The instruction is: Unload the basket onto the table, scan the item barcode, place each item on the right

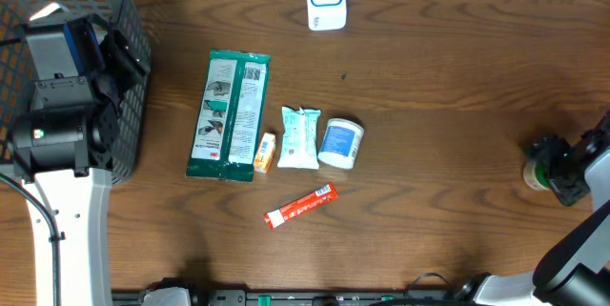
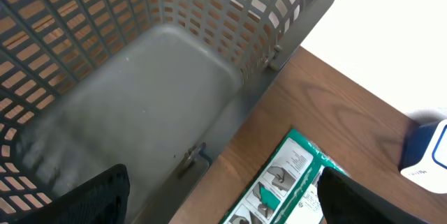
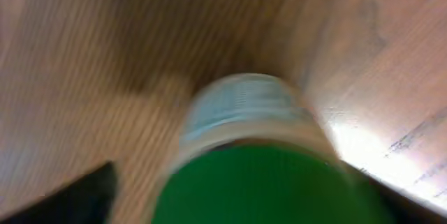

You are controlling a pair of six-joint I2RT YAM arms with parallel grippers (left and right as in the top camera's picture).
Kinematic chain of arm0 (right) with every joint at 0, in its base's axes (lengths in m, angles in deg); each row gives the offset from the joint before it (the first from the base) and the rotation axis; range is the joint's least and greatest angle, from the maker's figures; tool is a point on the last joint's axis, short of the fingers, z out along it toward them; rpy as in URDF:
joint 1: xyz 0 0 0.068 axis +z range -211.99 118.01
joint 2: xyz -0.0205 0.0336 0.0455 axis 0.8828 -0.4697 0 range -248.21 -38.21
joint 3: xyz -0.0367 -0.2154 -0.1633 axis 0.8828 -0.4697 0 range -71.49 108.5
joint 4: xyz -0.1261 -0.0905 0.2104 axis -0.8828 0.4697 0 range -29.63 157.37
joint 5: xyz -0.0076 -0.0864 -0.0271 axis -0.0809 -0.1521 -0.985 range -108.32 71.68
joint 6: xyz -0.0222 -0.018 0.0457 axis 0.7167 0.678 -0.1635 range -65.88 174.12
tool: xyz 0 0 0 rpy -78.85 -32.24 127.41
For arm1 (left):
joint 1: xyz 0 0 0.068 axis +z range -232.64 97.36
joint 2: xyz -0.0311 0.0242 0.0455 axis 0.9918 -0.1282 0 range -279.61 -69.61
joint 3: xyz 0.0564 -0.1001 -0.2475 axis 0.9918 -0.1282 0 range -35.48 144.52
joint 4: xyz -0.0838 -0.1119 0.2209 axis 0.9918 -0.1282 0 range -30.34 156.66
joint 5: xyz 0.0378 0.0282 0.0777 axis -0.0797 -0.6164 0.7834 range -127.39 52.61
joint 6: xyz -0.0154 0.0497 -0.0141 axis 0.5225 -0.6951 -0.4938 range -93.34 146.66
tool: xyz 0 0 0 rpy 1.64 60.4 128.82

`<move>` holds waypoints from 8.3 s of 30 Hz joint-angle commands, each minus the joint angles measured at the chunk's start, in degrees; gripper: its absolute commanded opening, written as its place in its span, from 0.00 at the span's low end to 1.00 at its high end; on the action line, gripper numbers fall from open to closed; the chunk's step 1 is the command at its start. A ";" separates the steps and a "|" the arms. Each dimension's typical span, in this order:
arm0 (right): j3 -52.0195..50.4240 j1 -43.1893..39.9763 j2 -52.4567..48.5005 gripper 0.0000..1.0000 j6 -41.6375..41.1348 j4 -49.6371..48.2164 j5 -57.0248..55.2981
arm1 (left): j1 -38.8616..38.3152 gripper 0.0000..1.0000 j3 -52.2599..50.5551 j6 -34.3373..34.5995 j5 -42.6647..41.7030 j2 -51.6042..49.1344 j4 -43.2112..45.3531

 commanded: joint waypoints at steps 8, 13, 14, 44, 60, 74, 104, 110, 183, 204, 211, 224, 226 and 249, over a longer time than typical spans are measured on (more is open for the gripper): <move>5.22 0.02 0.33 0.99 -0.66 5.57 -0.87 | 0.17 0.84 0.24 -0.09 0.50 -0.11 -0.04; 14.16 0.09 0.33 0.99 -0.63 15.93 -0.85 | 0.17 0.84 0.24 -0.09 0.50 -0.11 -0.04; 15.54 0.17 0.33 0.99 -0.55 17.70 -0.79 | 0.17 0.84 0.24 -0.09 0.50 -0.11 -0.04; 27.10 62.69 -6.54 0.99 -5.16 15.30 -2.80 | 0.17 0.84 0.24 -0.09 0.50 -0.11 -0.04; 27.10 63.65 -20.52 0.99 -14.62 13.42 3.15 | 0.17 0.84 0.24 -0.09 0.50 -0.11 -0.04; 27.12 63.28 -23.78 0.97 -19.08 12.37 9.57 | 0.17 0.84 0.24 -0.09 0.50 -0.11 -0.04; 27.23 60.57 -21.40 0.72 -18.29 14.21 10.56 | 0.17 0.84 0.24 -0.09 0.50 -0.11 -0.04; 27.23 60.54 -17.42 0.61 -14.38 14.64 10.54 | 0.17 0.84 0.24 -0.07 0.50 -0.11 -0.04; 2.86 79.30 -1.95 0.99 -19.76 -11.30 -46.75 | 0.17 0.84 0.24 -0.09 0.50 -0.11 -0.04; 36.35 57.31 7.89 0.99 23.56 34.34 -0.35 | 0.17 0.84 0.24 -0.09 0.50 -0.11 -0.04; 47.32 59.67 -4.70 0.99 40.17 44.30 -0.61 | 0.17 0.84 0.24 -0.09 0.50 -0.11 -0.04; 47.10 61.09 -20.48 0.99 46.64 37.70 -1.92 | 0.17 0.84 0.24 -0.09 0.50 -0.11 -0.04; 46.80 61.20 -22.23 0.99 48.68 37.75 -1.70 | 0.17 0.84 0.24 -0.09 0.50 -0.11 -0.04; 45.70 63.08 -26.27 0.98 55.36 39.82 1.11 | 0.17 0.84 0.24 -0.09 0.50 -0.11 -0.04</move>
